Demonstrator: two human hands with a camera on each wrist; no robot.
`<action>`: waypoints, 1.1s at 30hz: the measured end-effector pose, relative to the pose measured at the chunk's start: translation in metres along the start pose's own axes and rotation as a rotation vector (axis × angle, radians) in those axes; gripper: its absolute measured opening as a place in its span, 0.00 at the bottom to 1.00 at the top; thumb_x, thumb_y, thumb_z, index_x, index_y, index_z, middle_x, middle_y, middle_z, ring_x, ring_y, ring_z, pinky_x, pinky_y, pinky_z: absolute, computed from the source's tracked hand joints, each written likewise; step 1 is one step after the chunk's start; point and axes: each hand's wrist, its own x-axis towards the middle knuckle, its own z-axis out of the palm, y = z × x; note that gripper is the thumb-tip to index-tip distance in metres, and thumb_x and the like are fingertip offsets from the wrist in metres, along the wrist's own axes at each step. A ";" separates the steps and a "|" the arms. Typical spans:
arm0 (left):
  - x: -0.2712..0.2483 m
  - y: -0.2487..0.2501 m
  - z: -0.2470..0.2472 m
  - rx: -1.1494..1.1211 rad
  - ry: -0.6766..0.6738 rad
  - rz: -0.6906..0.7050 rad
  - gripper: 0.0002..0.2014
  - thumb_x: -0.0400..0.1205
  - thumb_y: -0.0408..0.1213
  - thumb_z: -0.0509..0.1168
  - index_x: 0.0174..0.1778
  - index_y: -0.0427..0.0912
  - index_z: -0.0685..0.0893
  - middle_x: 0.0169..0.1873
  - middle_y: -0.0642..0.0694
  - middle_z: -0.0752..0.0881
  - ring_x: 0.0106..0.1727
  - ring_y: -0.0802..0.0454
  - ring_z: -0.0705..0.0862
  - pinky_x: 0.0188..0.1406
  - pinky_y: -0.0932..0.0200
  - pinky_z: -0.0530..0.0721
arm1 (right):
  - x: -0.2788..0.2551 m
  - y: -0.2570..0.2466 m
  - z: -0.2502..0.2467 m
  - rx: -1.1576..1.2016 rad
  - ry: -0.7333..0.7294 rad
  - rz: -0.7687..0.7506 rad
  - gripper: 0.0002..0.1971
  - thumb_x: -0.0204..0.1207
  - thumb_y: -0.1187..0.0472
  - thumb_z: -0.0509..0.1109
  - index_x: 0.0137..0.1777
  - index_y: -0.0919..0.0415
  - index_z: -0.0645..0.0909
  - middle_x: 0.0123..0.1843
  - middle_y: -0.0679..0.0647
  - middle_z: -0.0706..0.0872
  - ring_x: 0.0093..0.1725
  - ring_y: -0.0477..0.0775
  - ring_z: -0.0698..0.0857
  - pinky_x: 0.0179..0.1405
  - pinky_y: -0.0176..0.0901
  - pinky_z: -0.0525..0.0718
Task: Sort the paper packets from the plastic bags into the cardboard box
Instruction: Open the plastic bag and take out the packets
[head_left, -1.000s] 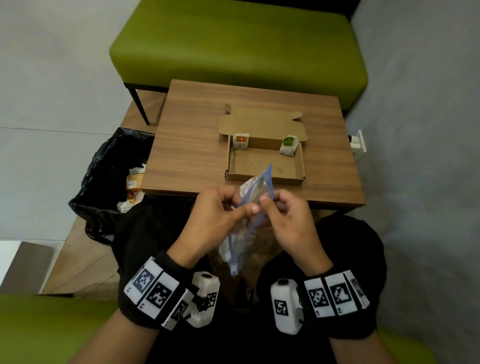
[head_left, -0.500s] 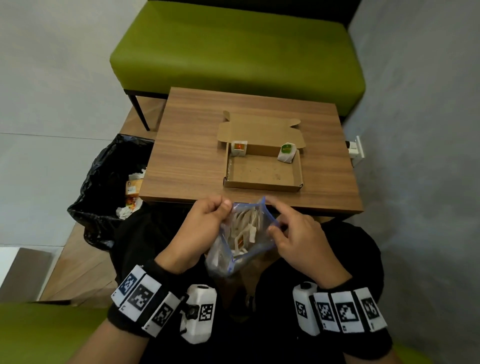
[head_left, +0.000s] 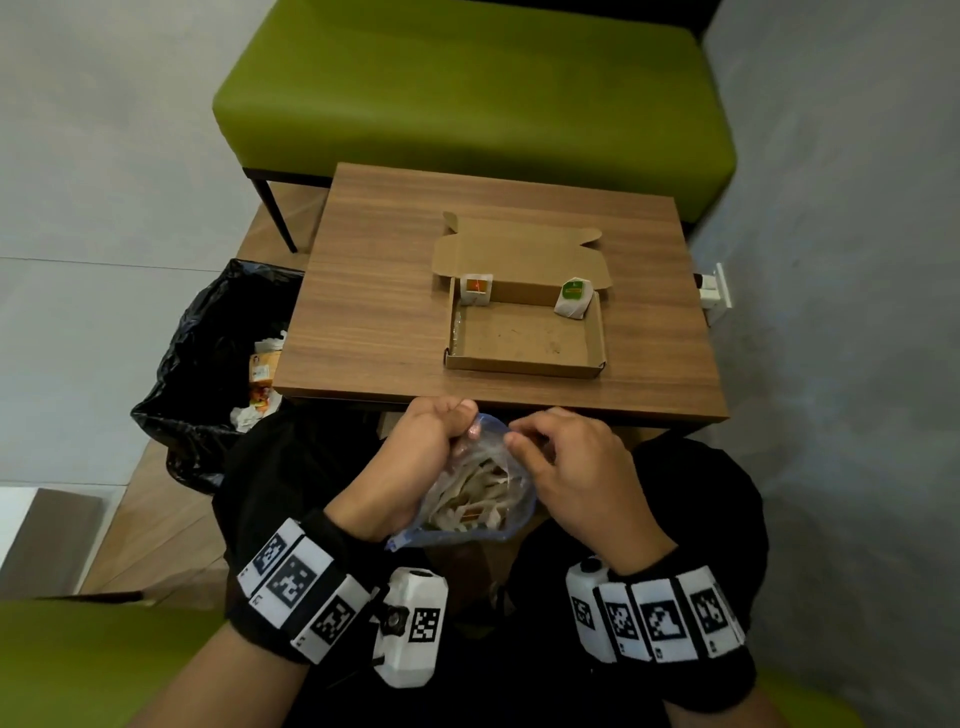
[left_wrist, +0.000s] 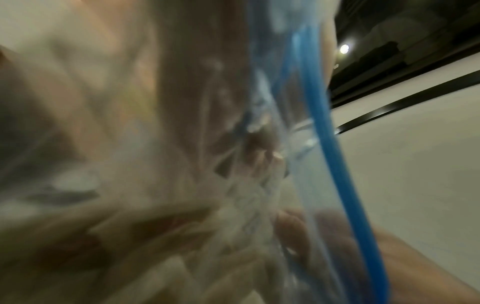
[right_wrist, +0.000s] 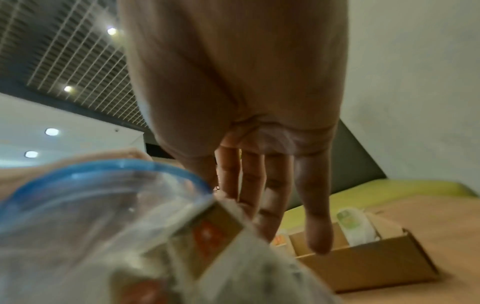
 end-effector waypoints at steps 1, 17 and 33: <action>0.001 0.000 0.002 -0.005 -0.005 0.009 0.19 0.89 0.35 0.53 0.30 0.42 0.74 0.20 0.50 0.71 0.24 0.55 0.69 0.30 0.60 0.69 | 0.000 -0.001 0.002 0.022 -0.035 0.009 0.12 0.84 0.46 0.63 0.59 0.47 0.86 0.52 0.41 0.87 0.53 0.46 0.85 0.50 0.48 0.83; 0.008 -0.008 -0.009 0.145 -0.097 0.184 0.12 0.83 0.40 0.65 0.60 0.41 0.84 0.41 0.38 0.85 0.44 0.43 0.84 0.47 0.57 0.86 | 0.003 0.019 0.002 0.338 -0.078 0.056 0.16 0.84 0.51 0.64 0.35 0.52 0.83 0.30 0.48 0.85 0.31 0.44 0.83 0.33 0.51 0.81; -0.001 -0.020 -0.032 0.768 0.345 0.120 0.11 0.84 0.46 0.68 0.37 0.50 0.87 0.27 0.49 0.89 0.30 0.58 0.88 0.35 0.53 0.91 | -0.009 0.022 0.001 0.485 0.086 0.065 0.13 0.84 0.55 0.65 0.38 0.55 0.85 0.32 0.51 0.86 0.34 0.50 0.85 0.38 0.61 0.84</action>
